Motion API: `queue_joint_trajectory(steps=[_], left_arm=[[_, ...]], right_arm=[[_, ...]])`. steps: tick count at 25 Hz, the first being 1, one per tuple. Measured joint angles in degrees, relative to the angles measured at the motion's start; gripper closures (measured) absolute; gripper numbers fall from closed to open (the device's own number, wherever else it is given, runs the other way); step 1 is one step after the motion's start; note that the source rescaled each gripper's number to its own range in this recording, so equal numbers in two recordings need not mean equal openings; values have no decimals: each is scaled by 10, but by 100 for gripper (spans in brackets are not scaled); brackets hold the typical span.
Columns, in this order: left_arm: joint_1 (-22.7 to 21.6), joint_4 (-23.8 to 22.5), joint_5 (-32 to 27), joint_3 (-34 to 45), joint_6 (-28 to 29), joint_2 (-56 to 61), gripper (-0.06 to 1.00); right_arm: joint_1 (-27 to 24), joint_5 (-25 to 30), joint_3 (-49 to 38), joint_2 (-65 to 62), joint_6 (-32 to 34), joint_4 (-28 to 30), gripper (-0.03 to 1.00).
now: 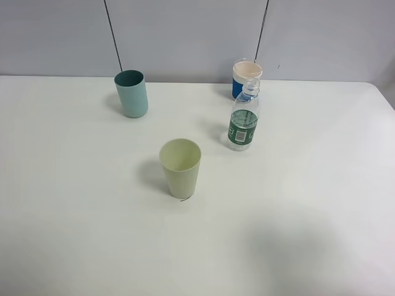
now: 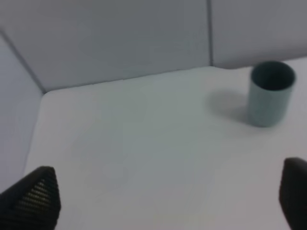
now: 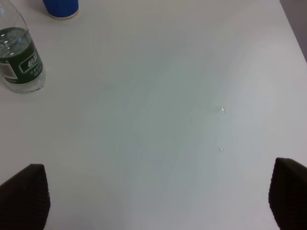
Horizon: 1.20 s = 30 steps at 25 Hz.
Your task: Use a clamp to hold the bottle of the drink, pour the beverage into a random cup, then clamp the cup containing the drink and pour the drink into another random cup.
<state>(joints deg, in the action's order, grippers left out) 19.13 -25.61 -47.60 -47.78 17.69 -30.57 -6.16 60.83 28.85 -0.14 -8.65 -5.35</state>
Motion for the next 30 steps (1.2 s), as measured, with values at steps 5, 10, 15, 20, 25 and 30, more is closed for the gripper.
queue_joint_trajectory(steps=[5, 10, 15, 20, 25, 30], left_arm=[[-88, 73, -5, 0, -55, 51, 16], [-171, 125, -31, 0, -103, 105, 16], [-219, 150, -48, 31, -129, 178, 16], [-223, 154, -65, 78, -130, 264, 16], [-223, 171, -110, 102, -127, 309, 16], [-223, 208, -119, 141, -130, 309, 16]], right_arm=[[0, 0, 0, 0, 0, 0, 15], [0, 0, 0, 0, 0, 0, 15], [0, 0, 0, 0, 0, 0, 15], [0, 0, 0, 0, 0, 0, 15], [0, 0, 0, 0, 0, 0, 15], [0, 0, 0, 0, 0, 0, 15]])
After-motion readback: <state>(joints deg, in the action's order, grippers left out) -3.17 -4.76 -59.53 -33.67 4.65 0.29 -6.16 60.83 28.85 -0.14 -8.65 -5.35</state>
